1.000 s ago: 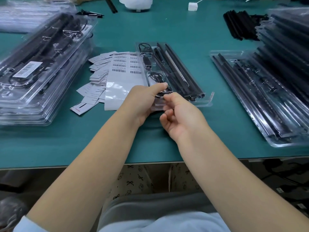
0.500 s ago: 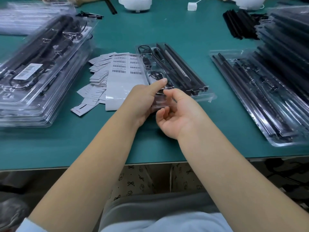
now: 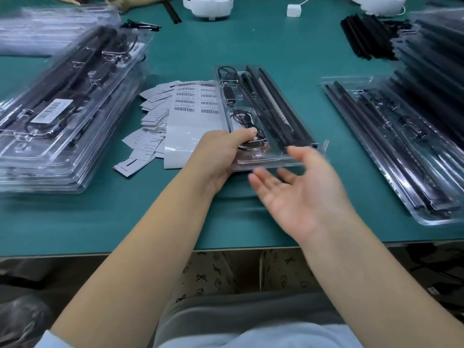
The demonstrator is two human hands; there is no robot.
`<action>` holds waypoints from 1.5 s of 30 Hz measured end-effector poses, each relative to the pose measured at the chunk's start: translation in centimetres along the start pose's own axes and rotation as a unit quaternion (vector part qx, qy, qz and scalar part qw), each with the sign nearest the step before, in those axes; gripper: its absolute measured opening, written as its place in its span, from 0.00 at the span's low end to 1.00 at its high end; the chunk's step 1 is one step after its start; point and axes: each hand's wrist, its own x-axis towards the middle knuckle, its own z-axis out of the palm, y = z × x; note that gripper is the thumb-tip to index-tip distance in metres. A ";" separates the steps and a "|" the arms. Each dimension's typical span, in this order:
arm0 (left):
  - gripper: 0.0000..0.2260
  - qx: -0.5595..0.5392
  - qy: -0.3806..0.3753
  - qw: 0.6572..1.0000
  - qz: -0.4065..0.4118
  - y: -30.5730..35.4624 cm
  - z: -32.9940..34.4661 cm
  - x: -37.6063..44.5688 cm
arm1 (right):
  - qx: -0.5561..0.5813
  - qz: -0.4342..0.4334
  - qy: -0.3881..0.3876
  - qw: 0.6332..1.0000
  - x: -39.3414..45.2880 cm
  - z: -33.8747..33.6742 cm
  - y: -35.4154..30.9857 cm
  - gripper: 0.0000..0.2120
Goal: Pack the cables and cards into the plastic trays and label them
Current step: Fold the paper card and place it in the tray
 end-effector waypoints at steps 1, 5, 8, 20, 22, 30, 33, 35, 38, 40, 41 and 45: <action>0.06 0.000 -0.003 1.000 0.002 0.0 0.0 -0.1 | -0.021 -0.025 0.010 0.999 0.0 -0.9 -0.8 0.15; 0.05 0.027 -0.014 0.999 0.031 0.2 -0.1 -0.4 | -0.149 -0.167 0.046 0.974 0.7 -3.6 -4.3 0.07; 0.05 0.038 -0.056 0.996 0.054 0.4 -0.2 -0.8 | -0.274 -0.209 0.012 0.939 2.4 -3.8 -6.6 0.04; 0.16 0.058 -0.047 0.997 0.024 0.3 0.3 -0.9 | -0.407 -0.243 -0.058 0.879 6.5 -3.4 -5.7 0.24; 0.20 0.049 -0.044 0.998 0.014 0.3 0.3 -0.7 | -0.419 -0.251 -0.051 0.871 6.5 -3.6 -5.4 0.24; 0.22 0.024 -0.046 0.999 -0.012 0.5 0.6 -0.6 | -0.448 -0.265 -0.032 0.853 6.5 -3.3 -4.9 0.30; 0.23 0.073 -0.025 0.997 -0.009 0.7 0.9 -0.6 | -0.444 -0.268 -0.037 0.854 6.7 -3.4 -4.9 0.27; 0.20 0.083 -0.015 0.996 -0.012 0.7 1.0 -0.7 | -0.451 -0.267 -0.033 0.851 6.8 -3.5 -4.8 0.23; 0.22 0.064 -0.038 0.997 -0.022 0.9 0.7 -0.7 | -0.439 -0.268 -0.030 0.857 6.8 -3.5 -4.9 0.21; 0.31 0.122 -0.055 0.991 -0.015 0.8 0.2 -0.6 | -0.418 -0.267 -0.033 0.868 6.8 -3.7 -4.9 0.21; 0.38 0.175 -0.054 0.983 -0.008 0.7 0.1 -0.6 | -0.413 -0.265 -0.033 0.871 6.8 -3.8 -5.0 0.21; 0.47 0.318 0.007 0.942 0.110 0.2 0.8 -2.0 | -0.405 -0.254 -0.044 0.877 6.9 -3.9 -5.1 0.31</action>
